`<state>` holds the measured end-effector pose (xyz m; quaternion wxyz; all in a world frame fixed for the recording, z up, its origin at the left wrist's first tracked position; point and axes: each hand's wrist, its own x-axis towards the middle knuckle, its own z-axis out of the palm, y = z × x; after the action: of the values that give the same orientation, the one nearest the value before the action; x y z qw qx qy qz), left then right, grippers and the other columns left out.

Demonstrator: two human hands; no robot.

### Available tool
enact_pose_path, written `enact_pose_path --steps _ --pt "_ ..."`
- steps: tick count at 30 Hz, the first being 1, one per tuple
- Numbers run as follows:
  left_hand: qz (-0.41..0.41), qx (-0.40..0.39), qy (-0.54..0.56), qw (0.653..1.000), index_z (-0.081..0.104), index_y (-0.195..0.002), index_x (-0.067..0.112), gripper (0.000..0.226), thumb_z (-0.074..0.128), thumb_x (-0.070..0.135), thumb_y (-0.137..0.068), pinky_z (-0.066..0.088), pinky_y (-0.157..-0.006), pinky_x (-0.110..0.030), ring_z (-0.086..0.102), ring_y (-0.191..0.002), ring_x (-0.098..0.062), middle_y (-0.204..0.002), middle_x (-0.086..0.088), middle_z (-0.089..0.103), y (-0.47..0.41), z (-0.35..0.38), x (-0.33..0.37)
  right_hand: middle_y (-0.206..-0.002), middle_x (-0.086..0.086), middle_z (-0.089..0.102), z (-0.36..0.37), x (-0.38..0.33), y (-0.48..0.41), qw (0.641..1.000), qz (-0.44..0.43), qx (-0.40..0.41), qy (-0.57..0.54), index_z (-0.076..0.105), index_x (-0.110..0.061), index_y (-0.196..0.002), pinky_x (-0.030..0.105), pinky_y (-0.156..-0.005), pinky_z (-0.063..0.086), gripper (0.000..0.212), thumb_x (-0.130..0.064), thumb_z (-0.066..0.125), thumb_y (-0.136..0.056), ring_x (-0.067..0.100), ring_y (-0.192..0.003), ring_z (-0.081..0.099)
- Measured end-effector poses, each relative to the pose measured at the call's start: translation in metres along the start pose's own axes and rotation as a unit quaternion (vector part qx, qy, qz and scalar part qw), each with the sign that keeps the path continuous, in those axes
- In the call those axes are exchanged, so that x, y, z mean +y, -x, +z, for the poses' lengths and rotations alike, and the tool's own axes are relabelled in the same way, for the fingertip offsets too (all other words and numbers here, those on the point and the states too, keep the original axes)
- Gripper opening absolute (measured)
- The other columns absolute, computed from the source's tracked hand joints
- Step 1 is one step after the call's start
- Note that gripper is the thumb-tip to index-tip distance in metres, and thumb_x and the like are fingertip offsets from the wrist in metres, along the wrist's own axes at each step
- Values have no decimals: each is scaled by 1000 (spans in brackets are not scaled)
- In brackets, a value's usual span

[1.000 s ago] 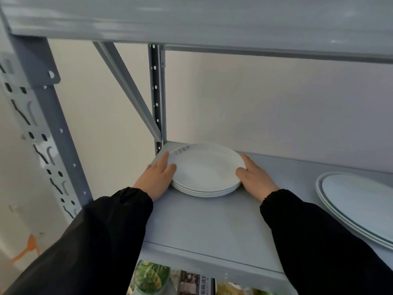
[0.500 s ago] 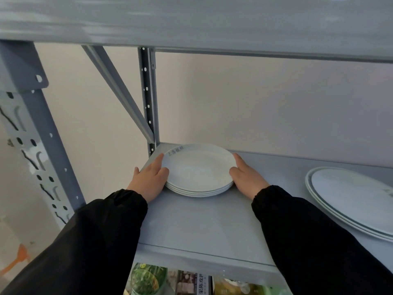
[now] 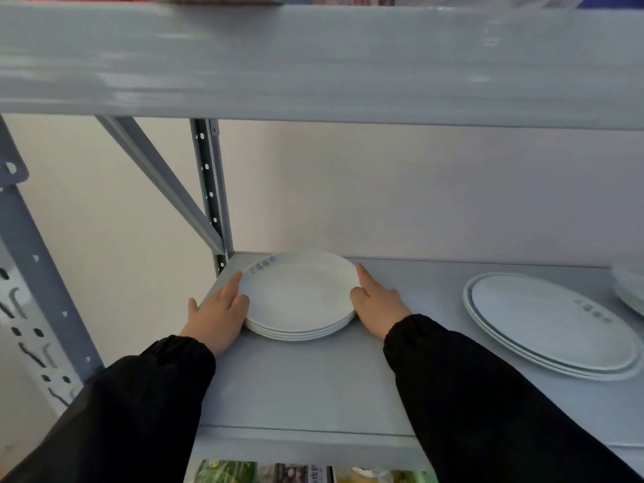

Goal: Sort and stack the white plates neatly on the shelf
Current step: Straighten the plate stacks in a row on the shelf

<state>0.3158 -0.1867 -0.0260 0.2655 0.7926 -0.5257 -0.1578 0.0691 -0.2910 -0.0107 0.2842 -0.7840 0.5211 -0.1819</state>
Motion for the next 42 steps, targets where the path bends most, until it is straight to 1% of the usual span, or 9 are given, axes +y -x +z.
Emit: enact_pose_path --steps 6,10,15,20,24,30,34,37,42 --pt "-16 1 0 1000 12 -155 30 57 21 25 -100 -10 -118 -47 20 -145 -22 -155 -2 33 14 2 12 -151 9 39 -5 10 11 1000 -1 -17 18 1 -25 -155 45 -120 4 62 -27 22 -97 29 -137 34" --pt "-19 1 -1 1000 11 -156 29 56 21 26 -101 -9 -118 -46 10 -148 -23 -158 -4 27 35 10 30 -153 8 36 -20 23 27 999 -7 -32 30 0 -25 -155 45 -120 5 62 -28 22 -97 29 -139 32" --pt "-17 -5 4 1000 11 -155 33 56 21 27 -101 -9 -118 -46 20 -146 -21 -154 -7 33 51 30 42 -157 7 30 -41 51 56 998 -10 -44 42 -2 -25 -155 45 -119 8 63 -31 22 -97 29 -141 29" --pt "1 1 37 999 13 -154 35 55 23 29 -100 -8 -119 -43 21 -145 -22 -153 -7 35 82 46 65 -152 9 37 -56 83 76 998 -23 -43 41 1 -30 -154 49 -114 24 68 -41 23 -91 32 -135 36" --pt "30 30 39 998 20 -153 36 53 25 32 -100 3 -119 -44 27 -139 -23 -142 -9 44 99 50 73 -148 7 42 -55 100 89 998 -55 -27 29 8 -28 -153 49 -111 30 71 -47 21 -86 29 -131 42" --pt "60 81 41 994 42 -138 35 55 27 43 -85 29 -107 -48 44 -114 -25 -113 -6 56 101 51 67 -132 9 57 -54 102 94 996 -91 18 18 22 -26 -146 47 -97 42 65 -45 23 -83 32 -109 55" --pt "57 67 30 996 37 -142 36 57 25 43 -86 27 -106 -41 37 -124 -24 -117 -3 47 99 54 67 -131 5 57 -56 101 96 996 -88 17 -1 26 -31 -141 46 -93 46 65 -49 25 -79 33 -108 54" --pt "49 54 49 996 34 -144 39 59 25 45 -86 24 -109 -39 29 -134 -22 -133 -8 47 96 55 63 -125 1 60 -59 99 101 996 -83 15 -11 31 -33 -136 45 -89 48 58 -48 28 -80 30 -102 56" --pt "56 43 70 995 34 -144 39 61 26 47 -85 23 -111 -38 27 -133 -18 -138 -3 47 95 52 60 -112 0 63 -63 94 107 996 -81 26 -8 34 -34 -131 44 -85 50 48 -49 33 -85 25 -95 59"
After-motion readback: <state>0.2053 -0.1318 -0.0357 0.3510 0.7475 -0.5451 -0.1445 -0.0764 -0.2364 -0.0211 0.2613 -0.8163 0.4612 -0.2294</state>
